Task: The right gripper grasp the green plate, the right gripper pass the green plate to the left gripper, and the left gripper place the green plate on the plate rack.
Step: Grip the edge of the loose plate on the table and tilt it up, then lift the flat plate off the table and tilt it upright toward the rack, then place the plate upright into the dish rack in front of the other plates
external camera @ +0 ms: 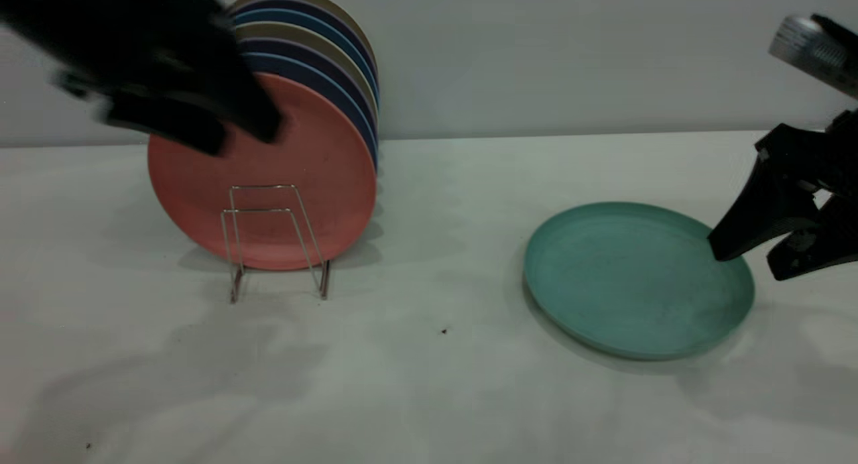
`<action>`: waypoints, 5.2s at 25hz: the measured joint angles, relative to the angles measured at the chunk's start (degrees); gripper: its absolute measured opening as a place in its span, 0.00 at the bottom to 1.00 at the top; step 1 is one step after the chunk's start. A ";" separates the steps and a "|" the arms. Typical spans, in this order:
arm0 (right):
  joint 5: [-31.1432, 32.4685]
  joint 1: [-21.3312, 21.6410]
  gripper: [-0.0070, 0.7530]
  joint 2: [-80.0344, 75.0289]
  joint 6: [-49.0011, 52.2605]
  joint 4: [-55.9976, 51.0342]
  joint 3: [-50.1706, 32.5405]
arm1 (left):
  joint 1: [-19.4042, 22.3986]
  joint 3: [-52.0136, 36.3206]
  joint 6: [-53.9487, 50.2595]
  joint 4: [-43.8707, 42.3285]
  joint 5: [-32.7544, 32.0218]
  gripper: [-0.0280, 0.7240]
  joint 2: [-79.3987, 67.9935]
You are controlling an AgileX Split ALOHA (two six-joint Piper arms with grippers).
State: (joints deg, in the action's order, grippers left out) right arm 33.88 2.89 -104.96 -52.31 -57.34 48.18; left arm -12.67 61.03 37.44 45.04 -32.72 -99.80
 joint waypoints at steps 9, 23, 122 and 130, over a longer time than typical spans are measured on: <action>4.36 10.09 0.77 -15.20 -4.44 -5.55 9.70 | -8.33 7.04 4.39 8.12 3.58 0.82 -14.03; 7.63 10.86 0.64 -31.37 -8.30 -14.51 20.55 | -8.82 7.43 4.98 10.25 4.16 0.82 -16.17; 31.57 1.66 0.29 86.23 28.00 37.65 -20.64 | 7.11 7.48 82.99 2.15 10.15 0.45 1.18; 32.03 1.66 0.31 90.42 28.28 38.02 -20.64 | 7.11 7.54 82.99 2.19 11.09 0.45 -1.75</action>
State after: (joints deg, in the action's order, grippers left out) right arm 65.91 4.55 -14.55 -24.03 -19.32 27.53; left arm -5.56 68.57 120.43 47.22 -21.63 -101.54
